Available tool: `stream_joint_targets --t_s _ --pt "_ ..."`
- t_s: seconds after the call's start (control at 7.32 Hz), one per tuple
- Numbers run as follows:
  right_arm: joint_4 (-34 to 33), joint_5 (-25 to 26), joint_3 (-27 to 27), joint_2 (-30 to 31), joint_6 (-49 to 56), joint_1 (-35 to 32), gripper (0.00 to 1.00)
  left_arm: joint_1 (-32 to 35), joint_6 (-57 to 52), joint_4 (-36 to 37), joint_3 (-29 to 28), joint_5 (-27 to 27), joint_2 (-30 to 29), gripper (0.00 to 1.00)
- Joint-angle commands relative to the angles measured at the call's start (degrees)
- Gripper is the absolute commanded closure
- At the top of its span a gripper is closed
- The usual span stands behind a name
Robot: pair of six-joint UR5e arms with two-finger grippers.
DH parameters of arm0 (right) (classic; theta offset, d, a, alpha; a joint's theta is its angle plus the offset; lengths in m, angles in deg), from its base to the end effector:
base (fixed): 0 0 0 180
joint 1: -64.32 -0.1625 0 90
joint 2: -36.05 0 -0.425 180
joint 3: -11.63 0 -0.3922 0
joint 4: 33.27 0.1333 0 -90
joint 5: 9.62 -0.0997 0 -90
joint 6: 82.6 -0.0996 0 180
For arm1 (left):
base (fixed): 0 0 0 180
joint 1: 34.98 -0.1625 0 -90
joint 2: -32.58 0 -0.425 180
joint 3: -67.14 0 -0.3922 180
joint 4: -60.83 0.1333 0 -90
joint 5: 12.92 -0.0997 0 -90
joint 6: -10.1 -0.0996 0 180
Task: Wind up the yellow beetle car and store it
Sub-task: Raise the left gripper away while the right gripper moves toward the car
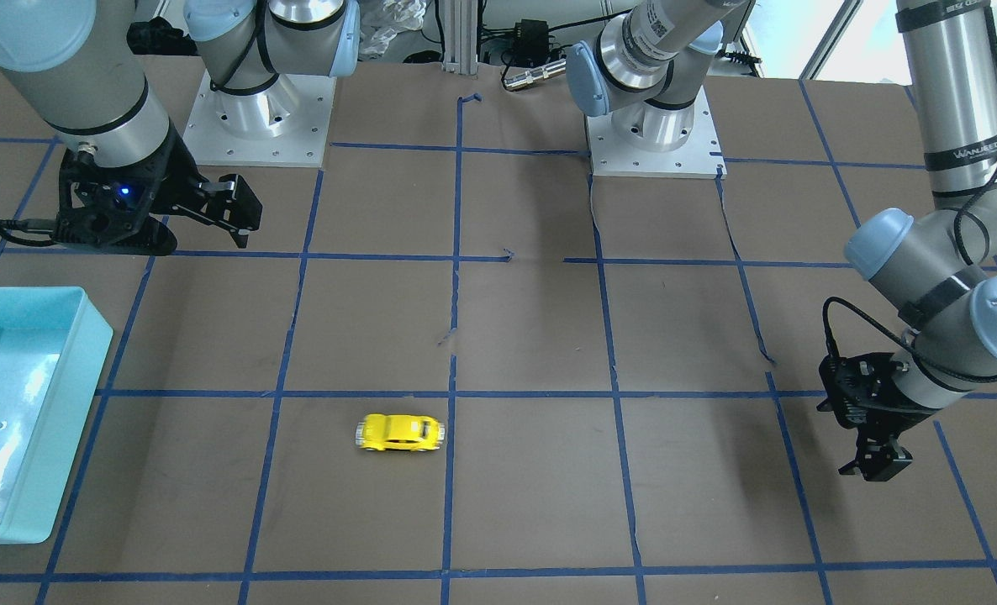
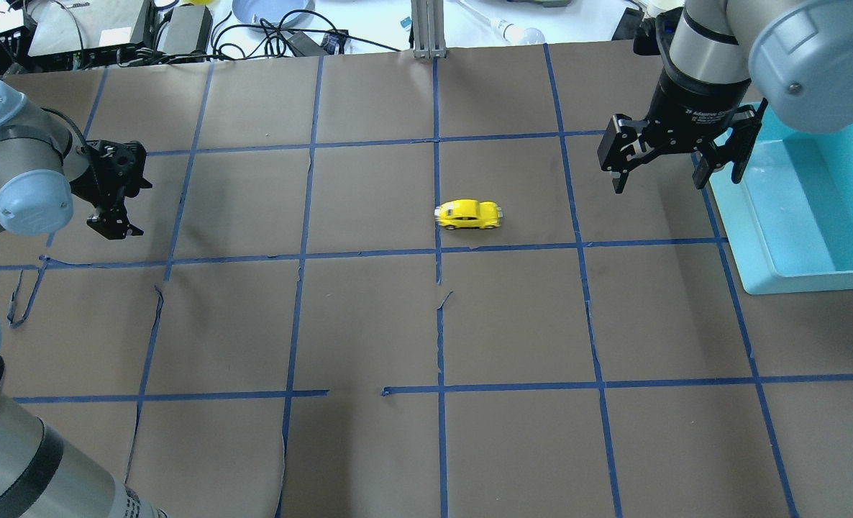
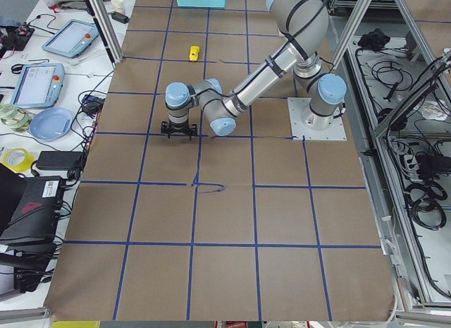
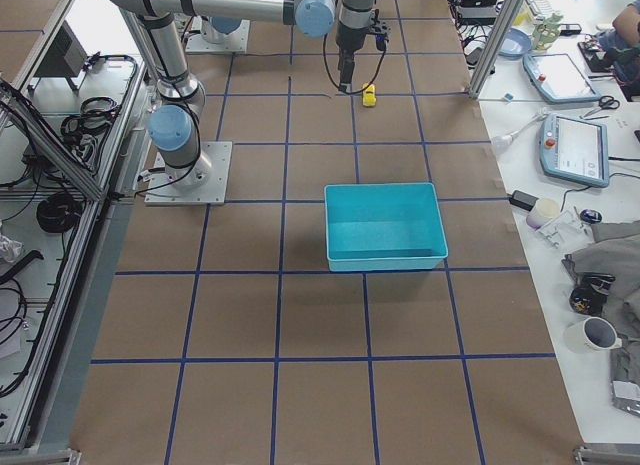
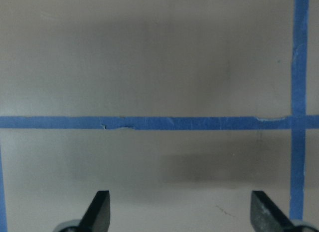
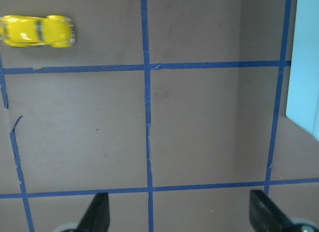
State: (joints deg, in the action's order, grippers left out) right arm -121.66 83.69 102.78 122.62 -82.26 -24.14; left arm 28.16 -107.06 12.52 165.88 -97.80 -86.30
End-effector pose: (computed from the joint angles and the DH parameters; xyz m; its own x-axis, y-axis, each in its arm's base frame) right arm 0.1139 -0.5080 0.4458 -0.9983 0.0147 0.0568 0.0208 0.9939 0.1082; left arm 0.1544 -0.6195 0.2034 0.0059 0.9946 -0.1038 0.9988 -0.0108 -0.0468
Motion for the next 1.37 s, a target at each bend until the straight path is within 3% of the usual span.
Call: stream_joint_targets --t_s 0.0,0.27,0.55,0.96,1.23 --pt "0.2 0.7 0.1 -0.1 0.1 0.0 0.00 0.6 2.6 -0.1 0.0 0.0 0.1 0.00" --pt "1.0 0.7 0.1 -0.3 0.5 0.0 0.00 6.2 14.6 -0.3 -0.9 -0.3 2.3 0.00" --pt "-0.2 -0.1 0.0 -1.5 2.8 0.0 0.00 15.5 37.0 -5.8 -5.5 -0.9 5.4 0.00" --pt "-7.6 -0.1 0.1 -5.8 28.3 0.2 0.00 19.3 58.1 -23.6 -18.4 -0.5 5.7 0.00" --pt "-11.9 0.7 0.2 -8.8 46.3 0.8 0.00 22.5 75.0 -26.0 -20.2 -1.2 7.3 0.00"
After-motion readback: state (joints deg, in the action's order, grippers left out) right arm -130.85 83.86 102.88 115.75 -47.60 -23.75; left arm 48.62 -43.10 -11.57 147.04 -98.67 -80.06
